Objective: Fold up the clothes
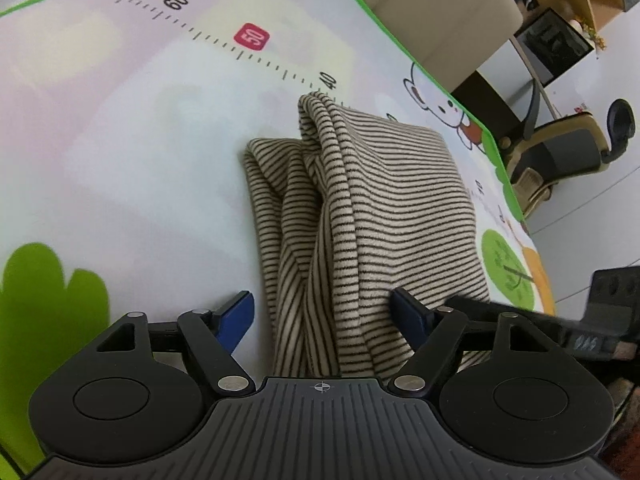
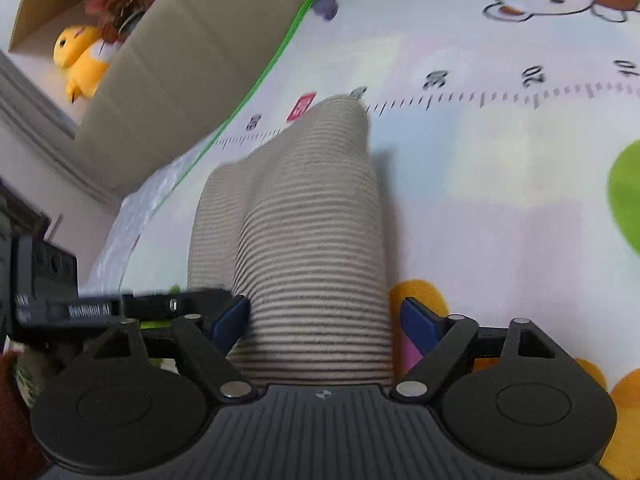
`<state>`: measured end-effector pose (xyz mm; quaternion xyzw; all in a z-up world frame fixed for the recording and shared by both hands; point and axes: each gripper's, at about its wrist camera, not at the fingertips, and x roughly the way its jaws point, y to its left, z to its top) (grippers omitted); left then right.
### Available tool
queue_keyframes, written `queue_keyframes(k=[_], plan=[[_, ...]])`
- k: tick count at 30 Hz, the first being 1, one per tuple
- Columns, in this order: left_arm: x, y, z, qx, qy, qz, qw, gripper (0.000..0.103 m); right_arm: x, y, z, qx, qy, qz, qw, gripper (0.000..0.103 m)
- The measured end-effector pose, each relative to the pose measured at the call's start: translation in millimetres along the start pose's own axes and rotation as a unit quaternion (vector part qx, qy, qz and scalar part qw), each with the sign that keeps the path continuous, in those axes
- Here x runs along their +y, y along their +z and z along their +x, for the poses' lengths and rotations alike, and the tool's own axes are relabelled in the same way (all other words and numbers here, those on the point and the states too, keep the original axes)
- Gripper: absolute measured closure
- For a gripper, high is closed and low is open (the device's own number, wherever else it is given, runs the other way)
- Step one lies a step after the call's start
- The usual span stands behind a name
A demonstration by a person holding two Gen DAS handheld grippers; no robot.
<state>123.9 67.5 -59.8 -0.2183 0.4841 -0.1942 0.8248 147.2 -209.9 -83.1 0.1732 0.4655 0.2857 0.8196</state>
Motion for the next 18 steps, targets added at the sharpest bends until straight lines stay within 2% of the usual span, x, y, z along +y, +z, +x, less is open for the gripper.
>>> queue_keyframes(k=[5,8,11,16,18], plan=[[-10.0,5.3,5.1,-0.026,0.002,0.031,0.9992,0.036,8.6,11.2,16.2,-0.011,0.003,-0.01,1.0,0.035],[0.9,16.6,5.7,-0.049,-0.002,0.02,0.9986,0.038,11.0,24.9,29.1,-0.023,0.007,-0.006,1.0,0.036],[21.2,33.2,7.3,-0.088,-0.002,0.017,0.996,0.038,22.7,45.1,56.0,-0.036,0.002,-0.021,0.999,0.036],[54.5,48.2,-1.9,-0.123,0.005,-0.042,0.9914,0.04,49.6,75.9,93.6,-0.043,-0.02,-0.088,0.995,0.031],[55.7,48.3,-4.7,-0.129,0.017,-0.043,0.9906,0.04,59.9,83.0,103.1,-0.038,-0.03,-0.113,0.992,0.029]])
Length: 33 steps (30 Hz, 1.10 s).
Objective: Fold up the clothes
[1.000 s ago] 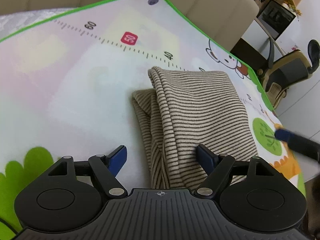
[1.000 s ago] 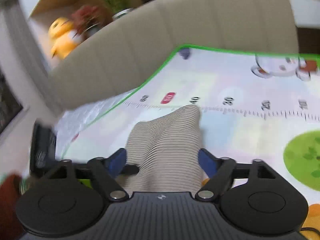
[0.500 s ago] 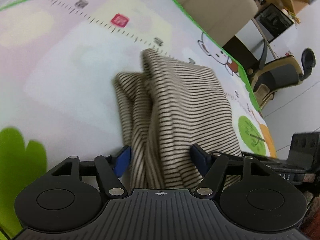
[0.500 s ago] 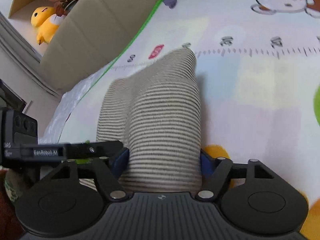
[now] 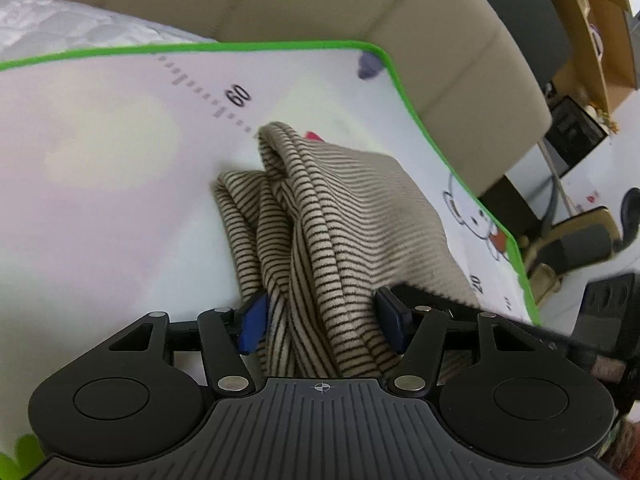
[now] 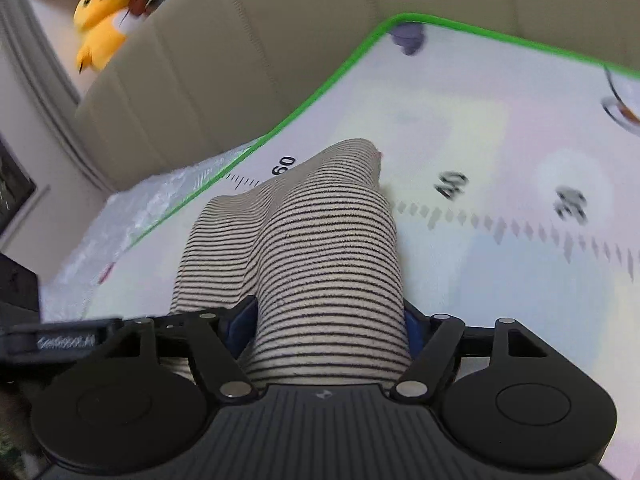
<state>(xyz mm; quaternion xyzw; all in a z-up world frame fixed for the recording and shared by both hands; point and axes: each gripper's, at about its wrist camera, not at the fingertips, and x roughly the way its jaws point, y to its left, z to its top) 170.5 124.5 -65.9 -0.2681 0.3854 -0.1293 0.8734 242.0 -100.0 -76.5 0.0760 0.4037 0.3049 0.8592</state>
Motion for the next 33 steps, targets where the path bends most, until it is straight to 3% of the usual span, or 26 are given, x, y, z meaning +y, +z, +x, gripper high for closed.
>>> queue_keyframes(k=[4,7,9,10,11,13,15,17,19,20,22,24,27,31,33], plan=[[2.4,2.2,-2.5,0.003,0.013,-0.003,0.9999,0.035,14.0,0.1,-12.6,0.007,-0.019,-0.037,0.999,0.028],[6.3,3.4,-3.2,0.011,0.012,-0.014,0.9998,0.034,32.6,-11.2,-45.9,-0.045,-0.062,-0.114,0.99,0.028],[6.8,4.1,-3.7,0.013,0.015,-0.015,0.9997,0.033,47.9,-22.3,-67.5,-0.085,-0.062,-0.148,0.983,0.036],[7.0,4.3,-3.8,0.015,0.017,-0.016,0.9996,0.033,54.1,-27.4,-75.3,-0.094,-0.053,-0.155,0.982,0.048],[7.4,4.5,-4.1,0.016,0.018,-0.018,0.9995,0.033,56.7,-31.9,-76.1,-0.082,-0.031,-0.146,0.985,0.055],[7.8,4.7,-4.8,0.018,0.022,-0.023,0.9993,0.033,60.0,-44.5,-60.7,-0.033,-0.013,-0.133,0.99,0.056],[7.4,3.2,-5.1,0.022,0.028,-0.02,0.9992,0.033,67.4,-57.0,-43.8,-0.007,-0.036,-0.178,0.983,0.053],[7.3,0.9,-6.1,0.023,0.034,-0.012,0.9991,0.032,74.6,-56.8,-42.7,0.012,-0.03,-0.218,0.975,0.039],[9.4,0.3,-8.2,0.022,0.032,-0.014,0.9991,0.032,76.6,-46.6,-48.4,0.035,-0.007,-0.237,0.971,0.039],[11.1,0.2,-9.1,0.022,0.031,-0.018,0.9991,0.032,71.4,-33.0,-56.4,0.045,0.019,-0.225,0.973,0.041],[13.4,0.4,-10.3,0.023,0.029,-0.024,0.999,0.031,57.2,-3.7,-71.6,0.025,0.039,-0.164,0.985,0.043],[14.0,1.2,-9.9,0.025,0.029,-0.024,0.999,0.03,35.9,26.1,-80.5,-0.011,0.038,-0.084,0.996,0.043],[15.8,2.6,-9.2,0.028,0.025,-0.026,0.9989,0.029,6.8,53.9,-65.4,-0.038,0.022,0.005,0.999,0.037],[19.3,2.6,-10.9,0.03,0.017,-0.023,0.9991,0.029,-5.9,54.6,-13.9,-0.004,-0.016,0.032,0.999,0.033],[22.6,2.3,-11.4,0.03,0.012,-0.026,0.9991,0.029,-8.0,49.6,3.2,0.012,-0.006,0.064,0.998,0.038]])
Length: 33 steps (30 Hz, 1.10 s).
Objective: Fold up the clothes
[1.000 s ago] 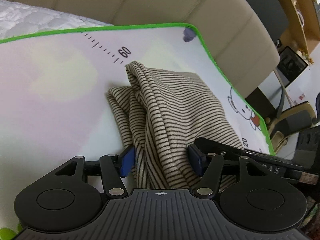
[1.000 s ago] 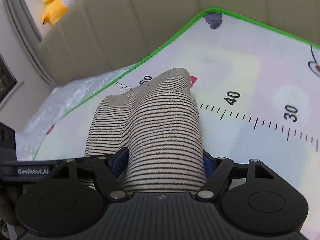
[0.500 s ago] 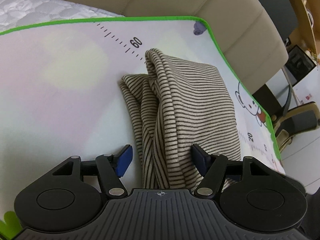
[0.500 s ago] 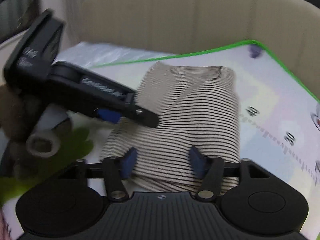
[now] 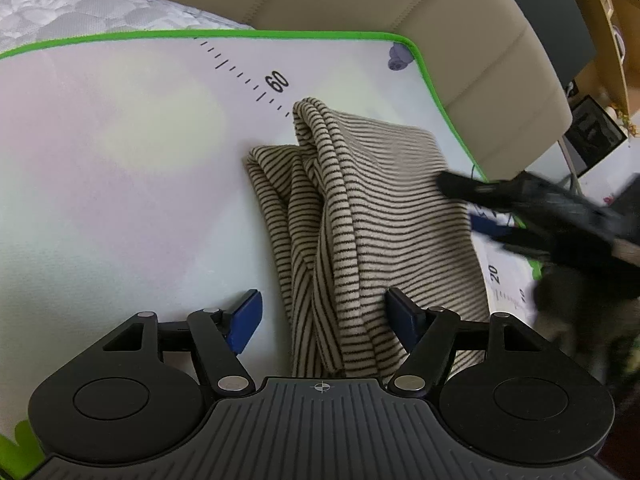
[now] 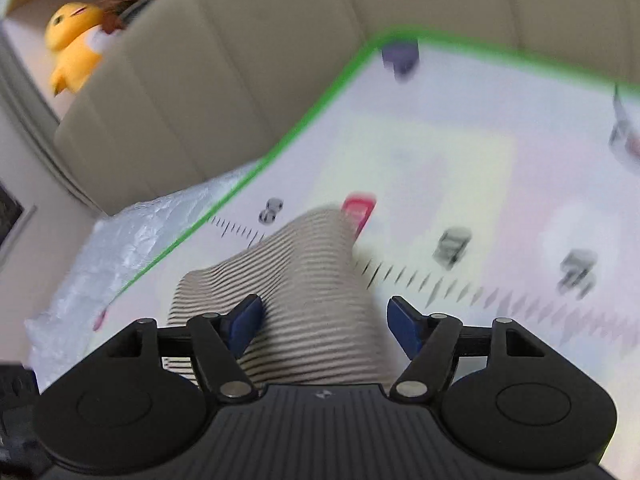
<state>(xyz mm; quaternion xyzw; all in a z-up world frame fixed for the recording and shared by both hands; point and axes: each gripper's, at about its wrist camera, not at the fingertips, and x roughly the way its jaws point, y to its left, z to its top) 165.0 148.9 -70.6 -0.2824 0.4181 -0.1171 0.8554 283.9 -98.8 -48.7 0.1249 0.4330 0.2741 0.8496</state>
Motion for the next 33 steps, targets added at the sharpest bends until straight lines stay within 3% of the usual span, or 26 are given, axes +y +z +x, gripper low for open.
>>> queue_keyframes(k=[2,4,6,9,13,17,19,21,22,23,25,27,29,31,33], plan=[[3.7,0.5,-1.3,0.002,-0.003,-0.004,1.0,0.029,17.7,-5.9,-12.1,-0.026,0.011,-0.036,0.999,0.048],[6.2,0.8,-5.3,0.001,0.0,-0.004,1.0,0.029,43.3,-13.3,-35.3,-0.05,0.054,-0.096,0.993,0.05],[8.4,1.0,-10.2,0.0,0.004,0.0,1.0,0.027,59.8,-18.9,-50.2,-0.049,0.059,-0.141,0.987,0.05],[10.4,0.3,-11.0,0.003,0.008,0.005,1.0,0.025,60.0,-18.9,-39.3,-0.043,0.009,-0.166,0.985,0.05],[6.1,-0.7,-7.4,-0.002,0.013,0.02,0.9997,0.022,27.8,-14.9,-0.1,-0.008,-0.063,-0.128,0.99,0.049],[7.3,0.1,-7.5,-0.002,0.007,0.017,0.9998,0.022,42.7,-13.8,-11.0,-0.007,-0.033,-0.151,0.988,0.039],[6.6,0.3,-9.1,-0.001,0.009,0.022,0.9997,0.022,62.7,-18.4,-18.9,-0.012,-0.032,-0.2,0.979,0.038],[6.1,-0.2,-9.8,-0.002,0.009,0.025,0.9996,0.022,76.6,-12.5,-24.1,-0.05,-0.047,-0.249,0.966,0.04],[5.6,0.2,-9.8,-0.002,0.009,0.025,0.9996,0.022,83.0,-8.5,-25.7,-0.069,-0.05,-0.261,0.962,0.047],[5.7,0.8,-9.7,-0.003,0.009,0.026,0.9996,0.021,87.8,-4.1,-25.8,-0.077,-0.042,-0.263,0.961,0.063],[6.4,1.2,-9.6,-0.001,0.009,0.027,0.9996,0.021,92.2,7.9,-13.0,-0.04,0.002,-0.233,0.972,0.081],[7.9,2.9,-9.3,0.0,0.007,0.026,0.9996,0.021,90.1,16.4,15.3,0.032,0.031,-0.193,0.98,0.084],[8.9,3.7,-8.2,0.001,0.005,0.026,0.9996,0.021,89.0,8.6,42.9,0.096,0.04,-0.188,0.977,0.083],[9.8,4.3,-7.8,0.001,0.004,0.026,0.9997,0.021,98.2,-1.2,56.9,0.096,0.011,-0.238,0.966,0.083],[12.2,5.9,-7.7,0.002,0.0,0.02,0.9998,0.021,104.3,1.5,57.8,0.095,0.003,-0.246,0.965,0.083]])
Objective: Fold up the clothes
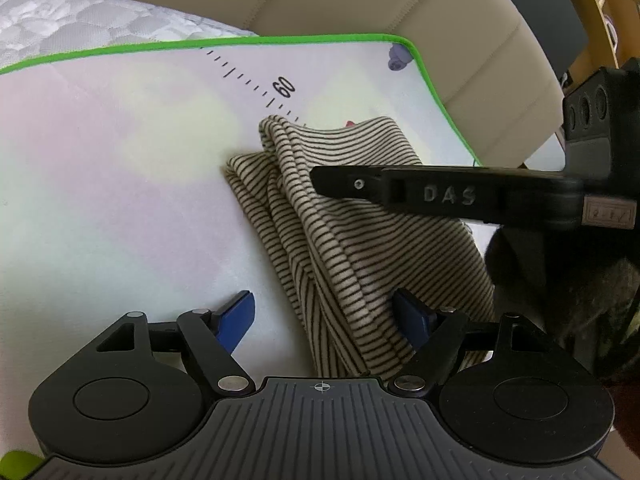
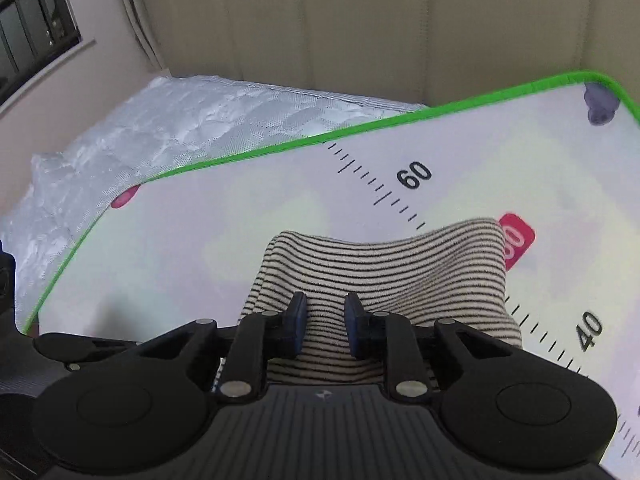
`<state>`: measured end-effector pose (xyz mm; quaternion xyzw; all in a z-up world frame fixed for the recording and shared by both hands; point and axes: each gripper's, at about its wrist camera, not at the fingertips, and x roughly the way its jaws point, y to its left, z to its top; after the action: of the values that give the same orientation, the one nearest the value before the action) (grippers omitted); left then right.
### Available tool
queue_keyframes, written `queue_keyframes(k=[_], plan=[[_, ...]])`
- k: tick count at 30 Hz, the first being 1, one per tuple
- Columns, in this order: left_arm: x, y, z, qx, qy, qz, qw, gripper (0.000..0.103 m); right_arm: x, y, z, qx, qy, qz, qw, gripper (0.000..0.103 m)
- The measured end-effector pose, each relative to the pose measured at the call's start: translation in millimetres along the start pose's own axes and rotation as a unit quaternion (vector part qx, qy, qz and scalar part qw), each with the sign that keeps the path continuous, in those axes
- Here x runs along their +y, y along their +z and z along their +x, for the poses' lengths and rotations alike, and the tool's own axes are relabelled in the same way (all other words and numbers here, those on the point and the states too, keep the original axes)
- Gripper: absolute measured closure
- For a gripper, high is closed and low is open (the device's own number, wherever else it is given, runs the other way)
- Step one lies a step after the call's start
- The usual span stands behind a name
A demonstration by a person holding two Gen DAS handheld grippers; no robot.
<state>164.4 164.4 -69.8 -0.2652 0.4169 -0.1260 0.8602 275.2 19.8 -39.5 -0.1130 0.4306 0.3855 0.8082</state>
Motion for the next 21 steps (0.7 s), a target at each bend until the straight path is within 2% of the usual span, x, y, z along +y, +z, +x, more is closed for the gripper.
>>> queue_keyframes(k=[3,5,6,8,10,12,13,15,18,21], plan=[[-1.4,-0.2,-1.1,0.0,-0.003,0.004,1.0,0.021,-5.4,-0.9,-23.5,-0.034,0.009,0.014,0.999,0.082],[-2.5,-0.5,-2.1,0.0,-0.002,0.008,1.0,0.021,-8.0,-12.0,-49.2,-0.086,0.01,0.045,0.995,0.072],[-2.2,-0.6,-2.7,-0.001,-0.002,0.008,1.0,0.021,-12.6,-21.9,-63.7,-0.117,0.005,0.063,0.991,0.071],[-2.1,-1.2,-3.4,-0.001,-0.002,0.007,1.0,0.021,-19.9,-45.1,-83.6,-0.15,-0.014,0.091,0.984,0.07],[-2.8,-2.0,-3.3,-0.002,0.0,0.008,1.0,0.021,-28.4,-69.2,-79.6,-0.127,-0.038,0.118,0.984,0.07],[-5.4,-2.8,-1.5,-0.003,0.004,0.014,0.9999,0.017,-25.6,-91.5,-61.5,-0.102,-0.089,0.089,0.987,0.07],[-7.3,-3.5,-0.4,-0.004,0.006,0.019,0.9998,0.016,-16.3,-95.1,-52.8,-0.107,-0.118,0.044,0.986,0.069],[-9.9,-4.5,1.6,-0.007,0.012,0.027,0.9995,0.016,-5.4,-86.8,-42.4,-0.104,-0.149,0.031,0.983,0.065],[-8.3,-5.5,1.1,-0.014,0.01,0.019,0.9997,0.016,-10.2,-73.6,-47.1,-0.1,-0.137,0.079,0.982,0.061],[-11.5,-9.9,-1.1,-0.025,0.017,0.023,0.9993,0.016,-21.2,-82.7,-72.3,-0.117,-0.096,0.106,0.983,0.045]])
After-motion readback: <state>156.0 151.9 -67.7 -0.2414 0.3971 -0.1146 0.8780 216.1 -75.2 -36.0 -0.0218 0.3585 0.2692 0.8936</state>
